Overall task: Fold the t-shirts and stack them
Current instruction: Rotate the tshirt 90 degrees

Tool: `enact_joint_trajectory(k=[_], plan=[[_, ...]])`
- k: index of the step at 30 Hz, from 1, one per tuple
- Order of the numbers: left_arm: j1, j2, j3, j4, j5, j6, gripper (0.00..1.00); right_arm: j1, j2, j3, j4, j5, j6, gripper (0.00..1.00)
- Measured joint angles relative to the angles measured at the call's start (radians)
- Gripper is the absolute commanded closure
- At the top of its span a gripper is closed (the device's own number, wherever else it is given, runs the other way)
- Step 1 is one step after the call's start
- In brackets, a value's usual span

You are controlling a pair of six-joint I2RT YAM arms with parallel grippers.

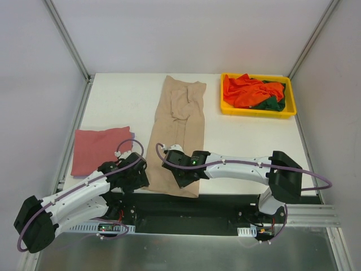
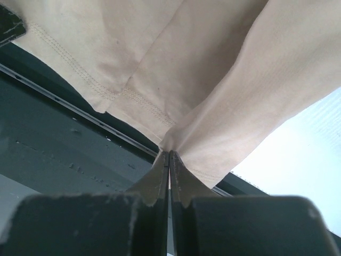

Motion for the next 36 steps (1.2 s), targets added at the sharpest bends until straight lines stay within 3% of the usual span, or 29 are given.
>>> enact_joint_trajectory(k=[3, 6, 12, 22, 27, 31, 36], plan=[[0.0, 0.08, 0.002, 0.019, 0.001, 0.008, 0.56, 0.0, 0.0, 0.0, 0.002, -0.002, -0.009, 0.99], [0.0, 0.121, 0.013, 0.012, 0.005, 0.024, 0.61, 0.0, 0.0, 0.001, 0.007, -0.005, -0.014, 0.99], [0.0, 0.119, 0.01, 0.038, 0.035, 0.027, 0.67, 0.006, 0.0, 0.005, 0.018, -0.025, -0.029, 0.99], [0.0, 0.076, -0.019, 0.067, 0.073, 0.032, 0.69, 0.02, 0.057, 0.084, 0.061, -0.068, -0.047, 0.99], [0.0, 0.076, -0.019, 0.068, 0.073, 0.035, 0.68, 0.02, 0.172, 0.134, 0.065, -0.086, -0.055, 0.91], [0.0, 0.076, -0.019, 0.067, 0.074, 0.034, 0.67, 0.019, 0.235, 0.149, 0.065, -0.109, -0.055, 0.67], [0.0, 0.076, -0.019, 0.068, 0.073, 0.037, 0.67, 0.019, 0.2, 0.13, 0.094, -0.154, -0.078, 0.17]])
